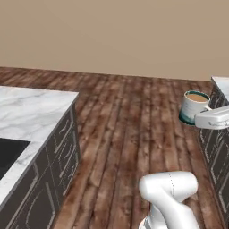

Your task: Pick the cup of tea, navigate to the dining table, and place it on the saucer.

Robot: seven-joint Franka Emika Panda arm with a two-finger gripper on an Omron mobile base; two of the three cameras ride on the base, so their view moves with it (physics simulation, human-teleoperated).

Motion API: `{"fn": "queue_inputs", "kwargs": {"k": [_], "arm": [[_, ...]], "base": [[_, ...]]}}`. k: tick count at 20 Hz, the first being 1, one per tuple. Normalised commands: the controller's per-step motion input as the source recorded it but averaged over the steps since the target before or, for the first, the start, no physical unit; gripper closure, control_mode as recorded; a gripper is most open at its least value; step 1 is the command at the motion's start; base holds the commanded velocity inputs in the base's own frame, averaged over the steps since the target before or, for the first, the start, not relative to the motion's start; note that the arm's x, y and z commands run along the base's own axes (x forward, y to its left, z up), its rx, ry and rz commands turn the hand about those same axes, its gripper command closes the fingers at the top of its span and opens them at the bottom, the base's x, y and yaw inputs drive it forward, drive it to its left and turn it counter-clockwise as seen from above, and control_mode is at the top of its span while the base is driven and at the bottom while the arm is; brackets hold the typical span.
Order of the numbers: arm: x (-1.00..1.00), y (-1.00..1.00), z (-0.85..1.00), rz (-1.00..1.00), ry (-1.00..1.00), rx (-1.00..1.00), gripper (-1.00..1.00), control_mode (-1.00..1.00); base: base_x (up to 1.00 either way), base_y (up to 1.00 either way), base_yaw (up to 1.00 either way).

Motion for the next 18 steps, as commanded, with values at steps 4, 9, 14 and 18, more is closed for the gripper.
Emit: {"fn": "queue_inputs", "kwargs": {"k": [4, 9, 14, 18], "arm": [[0.00, 0.00, 0.00, 0.00, 0.00, 0.00, 1.00, 1.00], [0.00, 0.00, 0.00, 0.00, 0.00, 0.00, 1.00, 1.00], [0.00, 0.00, 0.00, 0.00, 0.00, 0.00, 1.00, 1.00], [0.00, 0.00, 0.00, 0.00, 0.00, 0.00, 1.00, 1.00]], "base": [[1.00, 0.00, 0.00], [1.00, 0.00, 0.08], [1.00, 0.02, 0.15], [1.00, 0.06, 0.22]]}}
